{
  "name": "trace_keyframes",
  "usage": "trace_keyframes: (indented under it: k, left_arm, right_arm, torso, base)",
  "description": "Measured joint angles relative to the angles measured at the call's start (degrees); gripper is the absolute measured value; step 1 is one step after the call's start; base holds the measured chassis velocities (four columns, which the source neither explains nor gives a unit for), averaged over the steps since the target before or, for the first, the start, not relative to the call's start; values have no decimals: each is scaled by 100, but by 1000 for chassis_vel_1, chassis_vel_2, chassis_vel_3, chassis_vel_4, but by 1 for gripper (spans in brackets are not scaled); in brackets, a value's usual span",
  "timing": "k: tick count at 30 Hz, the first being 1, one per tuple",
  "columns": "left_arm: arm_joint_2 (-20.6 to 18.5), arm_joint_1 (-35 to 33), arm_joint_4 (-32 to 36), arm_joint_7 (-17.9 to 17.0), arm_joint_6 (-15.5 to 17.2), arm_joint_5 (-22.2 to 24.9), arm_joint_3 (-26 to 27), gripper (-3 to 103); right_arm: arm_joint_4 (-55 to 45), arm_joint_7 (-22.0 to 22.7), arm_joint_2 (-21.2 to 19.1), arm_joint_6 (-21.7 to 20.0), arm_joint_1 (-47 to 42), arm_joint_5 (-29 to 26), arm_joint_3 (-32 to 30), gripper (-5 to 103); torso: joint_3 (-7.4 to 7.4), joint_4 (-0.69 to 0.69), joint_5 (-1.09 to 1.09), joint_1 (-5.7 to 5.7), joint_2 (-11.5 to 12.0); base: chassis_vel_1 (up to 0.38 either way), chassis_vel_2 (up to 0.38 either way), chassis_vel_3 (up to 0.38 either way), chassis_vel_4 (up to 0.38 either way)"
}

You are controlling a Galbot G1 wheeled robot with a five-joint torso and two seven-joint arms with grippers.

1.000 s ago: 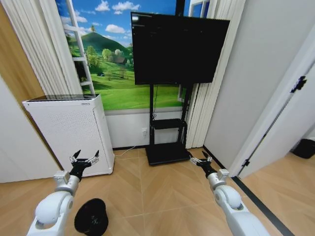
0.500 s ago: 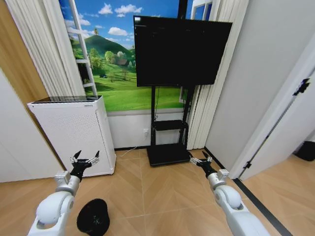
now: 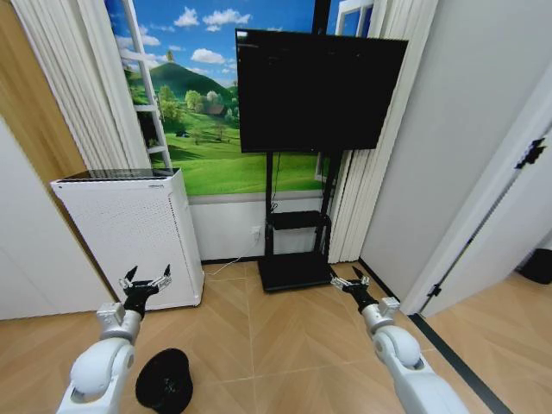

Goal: Pick up the trash bin and place the garbage on the floor into it.

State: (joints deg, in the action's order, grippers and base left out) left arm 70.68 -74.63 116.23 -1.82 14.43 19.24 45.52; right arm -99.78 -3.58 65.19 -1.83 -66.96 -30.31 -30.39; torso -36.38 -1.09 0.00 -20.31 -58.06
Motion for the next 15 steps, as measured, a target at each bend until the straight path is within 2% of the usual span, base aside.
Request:
trace_keyframes:
  k: [9, 15]
  left_arm:
    - [0, -3, 0, 0, 6, -5, 4, 100]
    - [-1, -3, 0, 2, 9, -6, 6, 100]
  right_arm:
    - [-178, -6, 32, -268, -71, 50, -17, 100]
    - [-237, -5, 14, -279, -117, 46, -34, 100]
  torso:
    - [11, 0, 0, 8, 20]
    - [14, 0, 0, 11, 28]
  base:
    - [0, 0, 0, 0]
    - [12, -5, -10, 21]
